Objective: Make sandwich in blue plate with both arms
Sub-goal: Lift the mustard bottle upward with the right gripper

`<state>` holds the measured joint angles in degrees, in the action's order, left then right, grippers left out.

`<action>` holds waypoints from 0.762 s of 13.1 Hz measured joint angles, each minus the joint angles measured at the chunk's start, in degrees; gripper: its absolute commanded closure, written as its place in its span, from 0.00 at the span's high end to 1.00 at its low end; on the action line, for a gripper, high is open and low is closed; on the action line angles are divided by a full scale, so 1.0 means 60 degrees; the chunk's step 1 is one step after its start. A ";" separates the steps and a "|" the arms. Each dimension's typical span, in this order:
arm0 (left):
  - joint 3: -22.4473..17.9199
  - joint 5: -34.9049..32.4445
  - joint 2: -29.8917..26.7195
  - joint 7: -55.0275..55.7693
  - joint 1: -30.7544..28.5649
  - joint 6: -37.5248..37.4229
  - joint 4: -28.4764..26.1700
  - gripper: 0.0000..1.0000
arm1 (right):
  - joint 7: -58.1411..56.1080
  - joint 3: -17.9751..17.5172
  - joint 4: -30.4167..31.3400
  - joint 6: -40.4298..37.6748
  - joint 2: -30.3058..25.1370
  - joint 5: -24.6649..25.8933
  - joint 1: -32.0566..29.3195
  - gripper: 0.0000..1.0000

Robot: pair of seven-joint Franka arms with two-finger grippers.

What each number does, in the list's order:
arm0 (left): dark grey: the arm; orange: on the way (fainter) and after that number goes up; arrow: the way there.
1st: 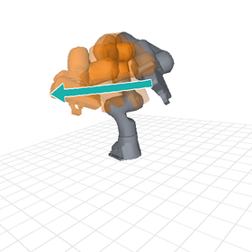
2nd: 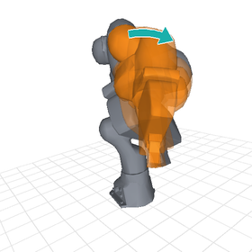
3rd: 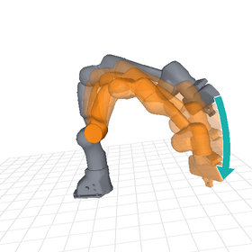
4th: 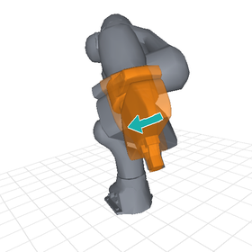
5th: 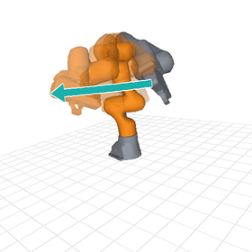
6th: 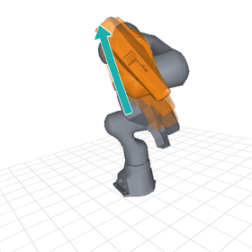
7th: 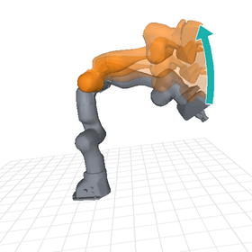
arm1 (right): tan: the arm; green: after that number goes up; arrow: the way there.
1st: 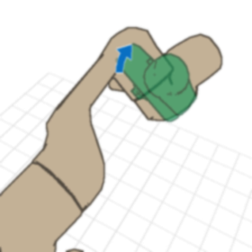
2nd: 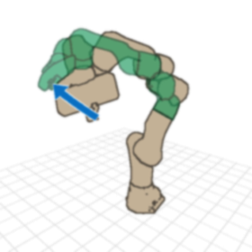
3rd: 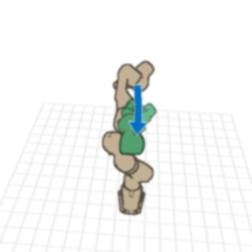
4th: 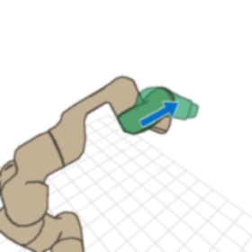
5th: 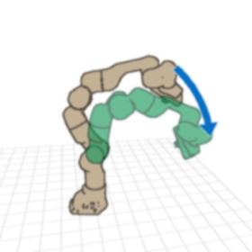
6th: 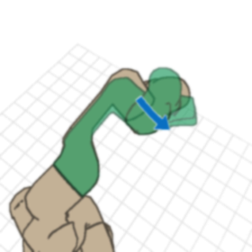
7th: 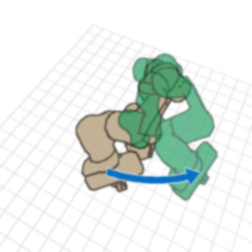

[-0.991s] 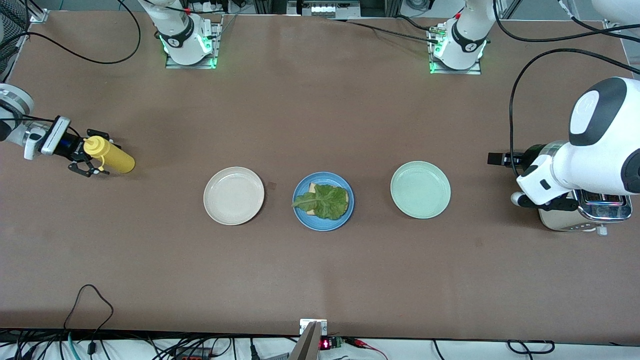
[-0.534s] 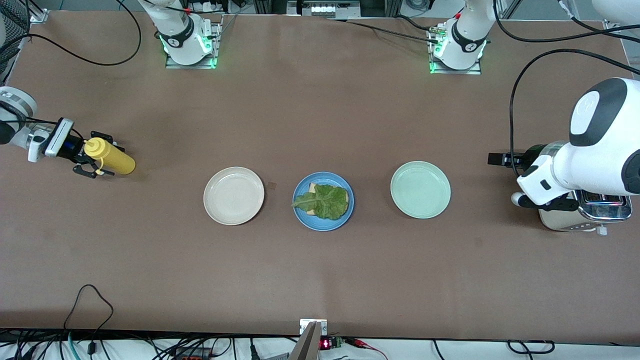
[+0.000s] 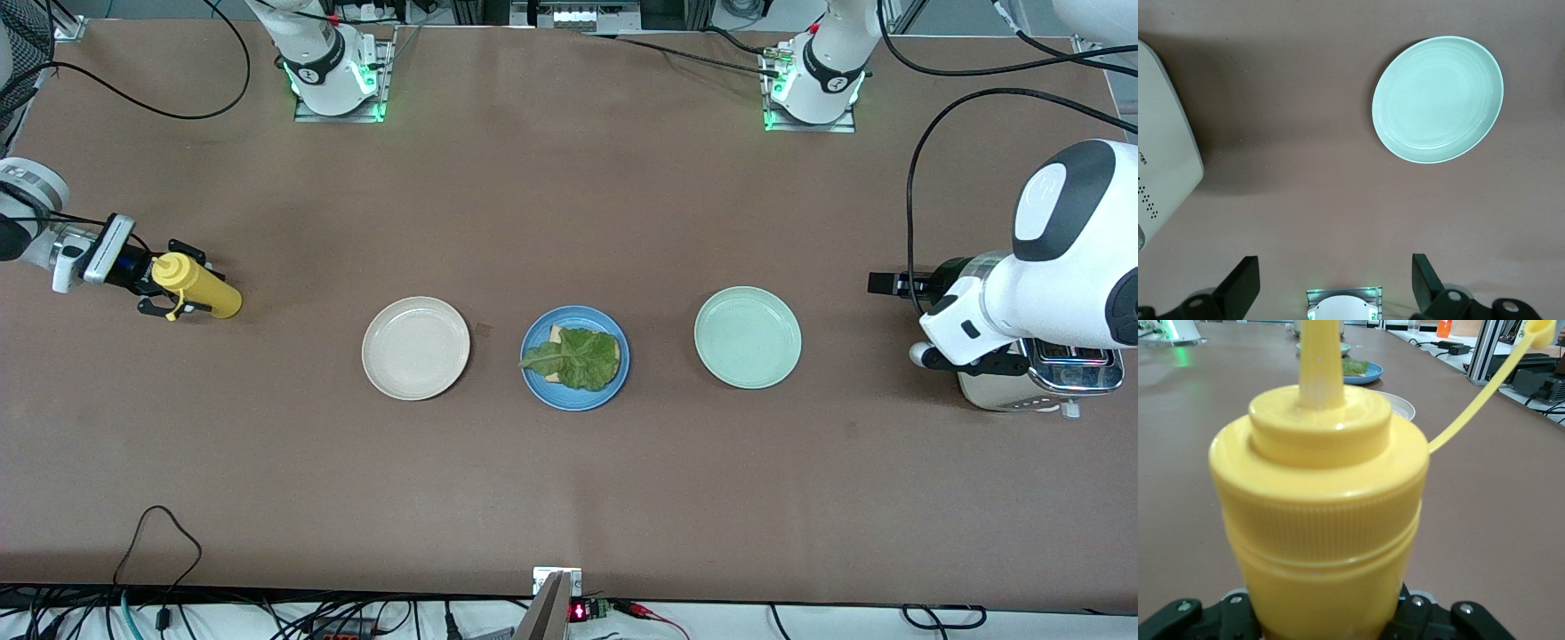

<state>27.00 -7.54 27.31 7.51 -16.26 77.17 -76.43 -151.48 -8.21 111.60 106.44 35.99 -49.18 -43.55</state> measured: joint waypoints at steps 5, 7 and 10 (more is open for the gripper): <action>-0.0014 -0.0014 0.0031 0.0000 -0.0007 0.0001 0.0004 1.00 | 0.1119 -0.0116 0.0009 0.0785 -0.1261 0.0387 0.1234 0.00; -0.0019 -0.0048 0.0030 0.0000 -0.0038 0.0001 0.0044 1.00 | 0.2339 -0.0138 0.0072 0.1039 -0.2079 0.0694 0.2044 0.00; -0.0085 -0.0056 -0.0042 0.0006 -0.0090 -0.0008 0.0233 1.00 | 0.4513 -0.0186 0.0292 0.1766 -0.3104 0.1365 0.3372 0.00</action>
<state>26.49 -7.87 27.06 7.55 -16.80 77.12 -75.03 -124.40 -9.33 113.35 117.03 17.37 -41.00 -23.31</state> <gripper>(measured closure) 0.000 0.405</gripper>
